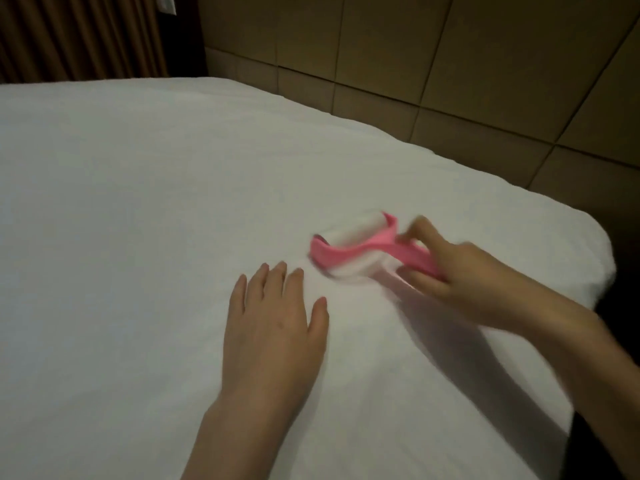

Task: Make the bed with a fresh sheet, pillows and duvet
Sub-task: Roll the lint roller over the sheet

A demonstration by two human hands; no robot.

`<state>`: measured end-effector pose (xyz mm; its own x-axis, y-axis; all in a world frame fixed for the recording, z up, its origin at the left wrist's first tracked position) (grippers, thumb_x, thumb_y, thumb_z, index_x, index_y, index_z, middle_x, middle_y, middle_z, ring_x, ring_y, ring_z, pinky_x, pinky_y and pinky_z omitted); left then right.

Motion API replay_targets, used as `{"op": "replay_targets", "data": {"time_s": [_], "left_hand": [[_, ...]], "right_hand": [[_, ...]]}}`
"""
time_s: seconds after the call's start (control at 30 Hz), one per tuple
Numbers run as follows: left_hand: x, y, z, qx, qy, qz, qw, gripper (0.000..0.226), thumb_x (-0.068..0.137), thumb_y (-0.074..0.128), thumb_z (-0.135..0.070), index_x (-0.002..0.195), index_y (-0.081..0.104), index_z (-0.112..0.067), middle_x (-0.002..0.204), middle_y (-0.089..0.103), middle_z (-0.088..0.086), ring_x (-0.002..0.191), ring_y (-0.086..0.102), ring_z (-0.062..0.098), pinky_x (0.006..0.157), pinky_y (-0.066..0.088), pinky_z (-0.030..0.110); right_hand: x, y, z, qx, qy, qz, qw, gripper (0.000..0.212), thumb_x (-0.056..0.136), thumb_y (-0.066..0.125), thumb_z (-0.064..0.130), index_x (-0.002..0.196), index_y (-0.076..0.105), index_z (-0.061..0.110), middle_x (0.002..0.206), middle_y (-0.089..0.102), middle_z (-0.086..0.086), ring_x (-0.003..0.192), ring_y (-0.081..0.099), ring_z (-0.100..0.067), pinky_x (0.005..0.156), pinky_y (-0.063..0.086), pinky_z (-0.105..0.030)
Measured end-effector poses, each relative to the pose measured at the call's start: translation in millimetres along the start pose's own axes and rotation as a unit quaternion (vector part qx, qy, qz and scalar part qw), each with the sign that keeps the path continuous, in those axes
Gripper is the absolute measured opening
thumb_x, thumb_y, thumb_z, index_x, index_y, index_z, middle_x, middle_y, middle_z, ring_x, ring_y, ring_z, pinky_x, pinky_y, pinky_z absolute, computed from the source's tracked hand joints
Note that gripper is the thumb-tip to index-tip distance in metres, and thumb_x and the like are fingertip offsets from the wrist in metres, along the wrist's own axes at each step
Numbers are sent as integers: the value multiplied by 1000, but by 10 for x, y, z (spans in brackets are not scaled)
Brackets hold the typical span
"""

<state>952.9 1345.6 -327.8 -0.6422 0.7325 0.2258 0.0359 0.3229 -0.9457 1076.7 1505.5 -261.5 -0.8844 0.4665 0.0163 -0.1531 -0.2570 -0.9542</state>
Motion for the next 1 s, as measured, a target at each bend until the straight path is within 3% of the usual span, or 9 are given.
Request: {"op": "replay_targets", "data": {"time_s": [0.07, 0.2, 0.43, 0.5, 0.57, 0.63, 0.77, 0.87, 1.0], "left_hand": [[12, 14, 25, -15, 8, -33, 999, 54, 86, 33, -42, 114, 68, -12, 119, 67, 8, 114, 61, 28, 105, 40, 43], [34, 72, 51, -24, 4, -36, 999, 54, 84, 35, -42, 112, 71, -12, 119, 67, 9, 114, 62, 29, 98, 27, 42], [67, 24, 77, -37, 0, -5, 999, 55, 86, 31, -46, 116, 68, -17, 121, 66, 6, 115, 60, 27, 103, 44, 47], [52, -46, 33, -41, -13, 32, 999, 64, 88, 18, -50, 132, 56, -23, 138, 53, 1, 131, 46, 22, 113, 32, 45], [40, -72, 5, -24, -10, 43, 999, 64, 92, 6, -52, 148, 27, -30, 156, 24, -7, 146, 15, 14, 121, 7, 37], [32, -84, 7, -25, -9, 39, 999, 57, 98, 12, -50, 151, 15, -30, 159, 12, -8, 147, 4, 12, 120, -1, 35], [25, -101, 11, -11, -3, 66, 998, 57, 99, 21, -48, 151, 20, -24, 159, 15, -1, 146, 9, 18, 120, 3, 38], [10, -136, -35, -6, 0, 76, 997, 57, 99, 27, -47, 148, 29, -20, 157, 22, 2, 145, 16, 21, 119, 7, 40], [-20, -165, -263, 3, 28, 81, 996, 53, 98, 29, -47, 138, 43, -15, 152, 31, 3, 141, 23, 22, 117, 16, 42]], "right_hand": [[665, 71, 213, -14, -33, -25, 999, 26, 98, 48, 33, 113, 27, 35, 80, 60, -5, 62, 54, -18, 53, 37, -29], [1824, 270, 654, -45, -56, -63, 995, 40, 96, 46, 17, 132, 29, 16, 90, 48, -11, 75, 49, -30, 64, 34, -33], [2521, 368, 998, -41, -8, -68, 997, 53, 91, 41, 7, 139, 24, 21, 92, 46, -8, 80, 47, -26, 48, 28, -29], [2331, 307, 924, -36, -18, -55, 998, 48, 93, 42, 10, 137, 25, 20, 90, 45, -8, 78, 47, -27, 50, 31, -31], [2020, 234, 797, -14, -36, -46, 998, 37, 95, 43, 14, 128, 29, 15, 89, 48, -10, 70, 48, -25, 53, 35, -32], [1593, 158, 638, -3, -44, -43, 998, 28, 96, 45, 18, 121, 32, 13, 80, 50, -9, 61, 46, -23, 51, 35, -32], [515, 86, 245, -6, -33, -53, 998, 28, 97, 50, 28, 118, 33, 21, 81, 59, -9, 62, 53, -23, 58, 43, -35], [-404, 4, -25, 0, 6, -37, 999, 29, 97, 49, 38, 116, 28, 34, 69, 55, 4, 55, 52, -12, 51, 40, -26], [-1407, -281, -248, 29, 51, 12, 998, 21, 91, 48, 49, 107, 35, 45, 59, 56, -2, 45, 50, -8, 44, 35, -18]]}}
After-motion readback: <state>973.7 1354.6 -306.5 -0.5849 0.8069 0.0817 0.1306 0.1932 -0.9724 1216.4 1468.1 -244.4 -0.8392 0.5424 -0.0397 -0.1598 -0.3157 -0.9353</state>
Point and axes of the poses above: each hand's wrist, its own x-axis towards the middle knuckle, its own y-axis out of the palm, z = x × y, the point moved 3 cm from there along x, towards the middle knuckle
